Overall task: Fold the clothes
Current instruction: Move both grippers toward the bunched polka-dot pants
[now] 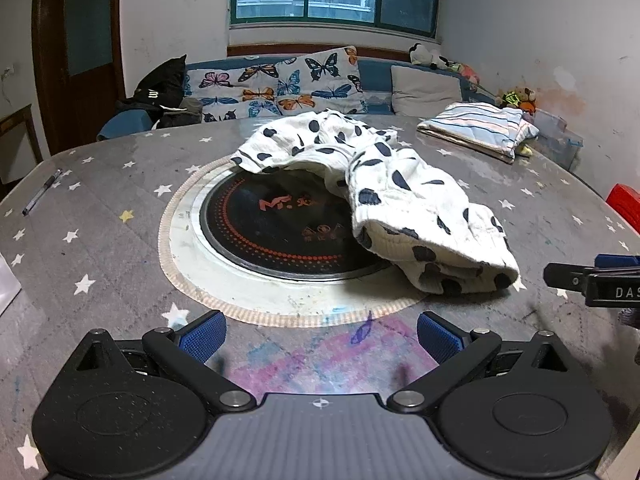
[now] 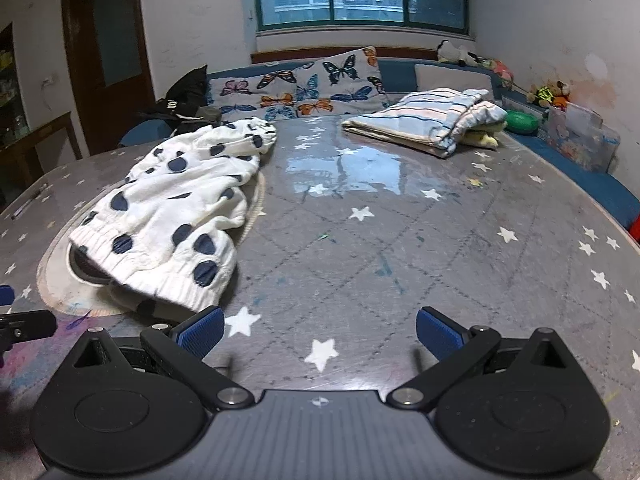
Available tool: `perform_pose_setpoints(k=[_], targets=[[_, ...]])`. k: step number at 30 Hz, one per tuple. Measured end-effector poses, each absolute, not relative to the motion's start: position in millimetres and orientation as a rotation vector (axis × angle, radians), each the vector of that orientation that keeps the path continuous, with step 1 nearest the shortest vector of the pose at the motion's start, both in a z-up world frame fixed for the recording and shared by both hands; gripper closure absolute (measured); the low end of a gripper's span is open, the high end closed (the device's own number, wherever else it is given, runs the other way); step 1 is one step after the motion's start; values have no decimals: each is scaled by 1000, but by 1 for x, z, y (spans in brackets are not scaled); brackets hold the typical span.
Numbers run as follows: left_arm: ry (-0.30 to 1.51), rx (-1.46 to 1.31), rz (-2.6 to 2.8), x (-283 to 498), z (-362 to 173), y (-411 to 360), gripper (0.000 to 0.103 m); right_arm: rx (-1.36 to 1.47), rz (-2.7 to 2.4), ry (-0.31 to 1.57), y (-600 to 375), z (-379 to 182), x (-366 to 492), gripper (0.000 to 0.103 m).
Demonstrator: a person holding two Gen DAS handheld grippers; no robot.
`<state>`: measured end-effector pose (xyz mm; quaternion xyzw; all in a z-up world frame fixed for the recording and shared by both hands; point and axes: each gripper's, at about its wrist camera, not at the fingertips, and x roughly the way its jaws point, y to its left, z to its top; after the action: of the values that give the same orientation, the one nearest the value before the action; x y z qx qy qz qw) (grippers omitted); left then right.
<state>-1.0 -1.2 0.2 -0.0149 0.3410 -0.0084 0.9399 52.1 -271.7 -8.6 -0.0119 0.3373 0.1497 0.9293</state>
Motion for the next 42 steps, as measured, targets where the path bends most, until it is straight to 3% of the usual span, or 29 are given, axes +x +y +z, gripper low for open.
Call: perform_pose_setpoints(k=[42], targets=[[727,26,-22,-14,1,-25,0,15,177,705,-225,-14,27,0]])
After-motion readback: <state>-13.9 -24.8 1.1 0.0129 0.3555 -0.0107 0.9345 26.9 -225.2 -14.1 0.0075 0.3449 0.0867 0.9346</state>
